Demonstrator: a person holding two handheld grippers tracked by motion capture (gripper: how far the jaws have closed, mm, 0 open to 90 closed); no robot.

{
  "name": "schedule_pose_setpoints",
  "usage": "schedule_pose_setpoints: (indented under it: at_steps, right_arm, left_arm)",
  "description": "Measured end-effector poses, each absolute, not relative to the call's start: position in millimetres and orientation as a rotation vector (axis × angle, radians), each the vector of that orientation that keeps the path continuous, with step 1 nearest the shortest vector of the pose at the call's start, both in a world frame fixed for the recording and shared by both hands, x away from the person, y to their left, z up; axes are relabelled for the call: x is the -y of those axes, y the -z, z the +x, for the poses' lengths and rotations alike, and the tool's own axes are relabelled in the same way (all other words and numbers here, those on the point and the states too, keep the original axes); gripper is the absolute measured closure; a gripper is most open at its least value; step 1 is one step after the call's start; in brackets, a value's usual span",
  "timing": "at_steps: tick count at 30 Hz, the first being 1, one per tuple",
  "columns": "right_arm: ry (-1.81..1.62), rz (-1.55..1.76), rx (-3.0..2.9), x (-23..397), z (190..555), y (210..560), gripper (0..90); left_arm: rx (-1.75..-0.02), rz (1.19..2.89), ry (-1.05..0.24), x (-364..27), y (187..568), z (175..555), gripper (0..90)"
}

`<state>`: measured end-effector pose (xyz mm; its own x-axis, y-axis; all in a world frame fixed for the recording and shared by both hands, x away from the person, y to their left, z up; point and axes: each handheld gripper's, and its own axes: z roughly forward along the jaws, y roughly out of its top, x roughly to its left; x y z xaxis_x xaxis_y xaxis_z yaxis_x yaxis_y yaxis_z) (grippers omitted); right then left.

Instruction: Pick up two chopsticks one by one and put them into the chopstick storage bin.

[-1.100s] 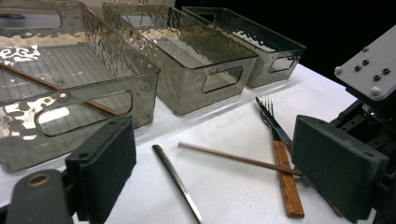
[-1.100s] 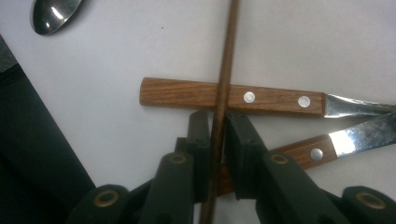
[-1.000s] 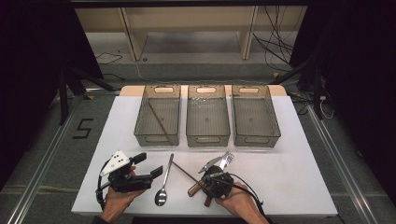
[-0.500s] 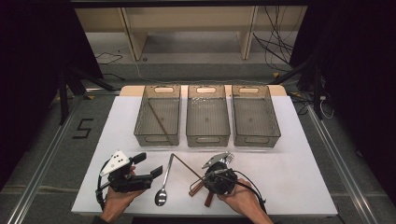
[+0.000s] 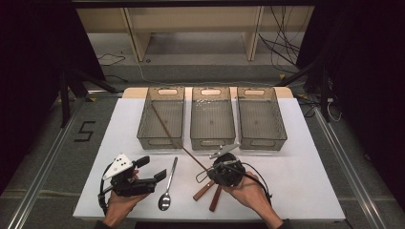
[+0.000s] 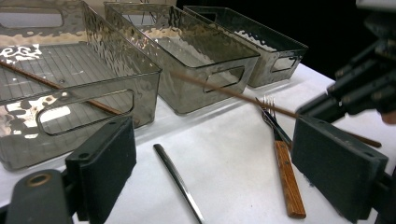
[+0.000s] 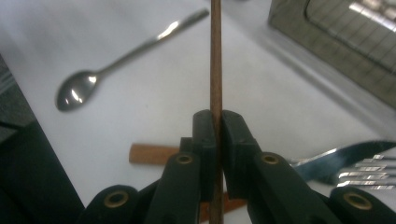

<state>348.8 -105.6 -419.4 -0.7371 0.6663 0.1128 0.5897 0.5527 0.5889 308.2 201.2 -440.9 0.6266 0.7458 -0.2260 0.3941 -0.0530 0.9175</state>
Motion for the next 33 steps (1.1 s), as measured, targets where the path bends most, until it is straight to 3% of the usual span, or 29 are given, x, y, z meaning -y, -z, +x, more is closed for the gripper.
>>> schedule_pose_setpoints:
  at_steps: [9,33]
  right_arm:
    - [-1.042,1.095,-2.588,97.8,372.9,393.5,85.2]
    - [-1.174,1.214,-2.503,53.5,448.4,373.6,85.2]
  left_arm:
    - [-0.95,1.67,-0.371,-201.7,441.0,308.2,13.7]
    - [-0.953,1.658,-0.382,-203.0,440.6,308.1,13.4]
